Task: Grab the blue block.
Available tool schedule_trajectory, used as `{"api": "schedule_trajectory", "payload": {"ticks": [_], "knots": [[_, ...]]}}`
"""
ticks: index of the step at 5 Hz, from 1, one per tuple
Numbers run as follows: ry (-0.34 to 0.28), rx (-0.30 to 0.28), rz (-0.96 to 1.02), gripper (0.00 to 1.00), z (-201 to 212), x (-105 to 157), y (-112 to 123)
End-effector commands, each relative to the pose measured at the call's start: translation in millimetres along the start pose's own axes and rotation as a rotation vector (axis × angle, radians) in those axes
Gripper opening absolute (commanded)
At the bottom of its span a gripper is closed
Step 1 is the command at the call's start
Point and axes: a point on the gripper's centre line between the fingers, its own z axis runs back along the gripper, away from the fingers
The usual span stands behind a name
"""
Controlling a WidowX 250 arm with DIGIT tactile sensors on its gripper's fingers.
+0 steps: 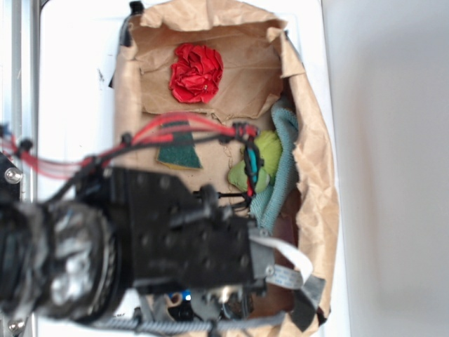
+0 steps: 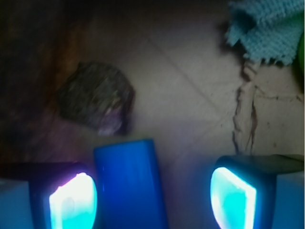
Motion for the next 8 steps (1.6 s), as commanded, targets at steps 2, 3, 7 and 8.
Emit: {"api": "schedule_trajectory", "payload": {"ticks": [2, 3, 7, 8], "knots": [[-0.062, 0.122, 0.004, 1.00, -6, 1, -13], [-0.075, 0.152, 0.060, 1.00, -1, 7, -3], [-0.147, 0.179, 0.168, 1.00, 9, 20, 17], [-0.141, 0.177, 0.142, 1.00, 5, 14, 12]]}}
